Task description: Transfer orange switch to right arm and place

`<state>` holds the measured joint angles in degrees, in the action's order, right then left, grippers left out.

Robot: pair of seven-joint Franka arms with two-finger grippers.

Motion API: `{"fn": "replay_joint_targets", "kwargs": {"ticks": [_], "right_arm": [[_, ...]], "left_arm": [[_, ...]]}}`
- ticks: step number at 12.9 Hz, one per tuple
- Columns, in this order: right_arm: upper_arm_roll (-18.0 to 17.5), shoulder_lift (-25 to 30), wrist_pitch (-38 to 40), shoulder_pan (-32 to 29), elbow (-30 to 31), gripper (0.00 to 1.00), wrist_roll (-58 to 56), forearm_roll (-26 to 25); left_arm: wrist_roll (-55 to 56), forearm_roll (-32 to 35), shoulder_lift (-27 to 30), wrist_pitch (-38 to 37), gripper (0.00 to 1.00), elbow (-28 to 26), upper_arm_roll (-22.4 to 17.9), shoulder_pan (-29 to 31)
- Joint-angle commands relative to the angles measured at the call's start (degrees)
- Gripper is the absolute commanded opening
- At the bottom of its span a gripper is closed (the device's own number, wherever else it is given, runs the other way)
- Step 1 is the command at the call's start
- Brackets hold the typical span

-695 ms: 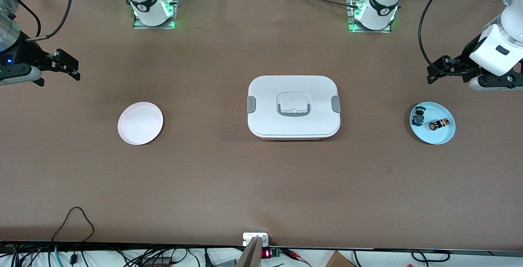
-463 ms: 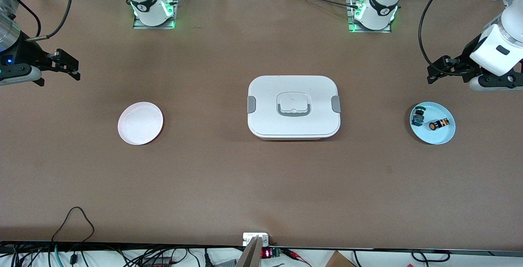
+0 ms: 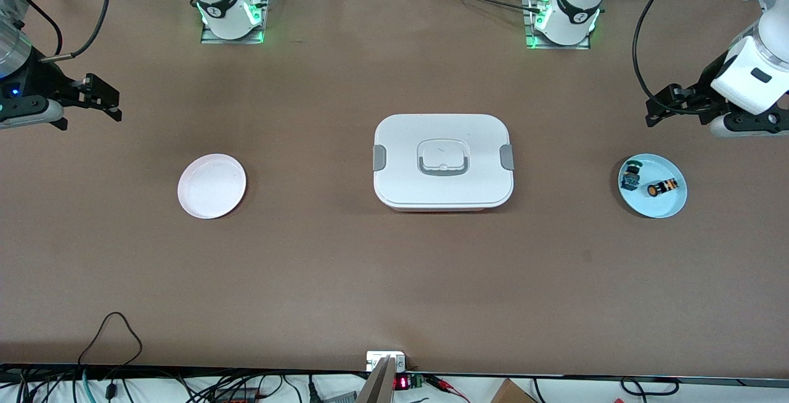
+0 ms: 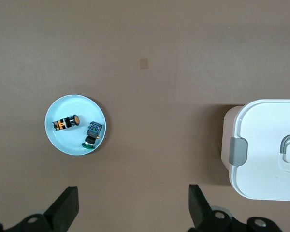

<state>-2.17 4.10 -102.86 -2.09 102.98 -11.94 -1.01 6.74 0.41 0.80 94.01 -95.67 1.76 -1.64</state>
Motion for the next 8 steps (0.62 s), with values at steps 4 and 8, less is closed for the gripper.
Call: {"fn": "replay_joint_targets", "kwargs": {"ticks": [4, 8], "right_arm": [[-0.21, -0.14, 0.91, -0.37, -0.94, 1.00, -0.02, -0.31], [-0.20, -0.32, 1.08, -0.46, -0.94, 1.00, 0.07, -0.31]], "left_arm": [[-0.41, -0.32, -1.07, -3.47, 1.00, 2.59, -0.10, 0.23], [-0.33, -0.41, -1.86, -4.09, 1.00, 3.21, -0.09, 0.67]]}}
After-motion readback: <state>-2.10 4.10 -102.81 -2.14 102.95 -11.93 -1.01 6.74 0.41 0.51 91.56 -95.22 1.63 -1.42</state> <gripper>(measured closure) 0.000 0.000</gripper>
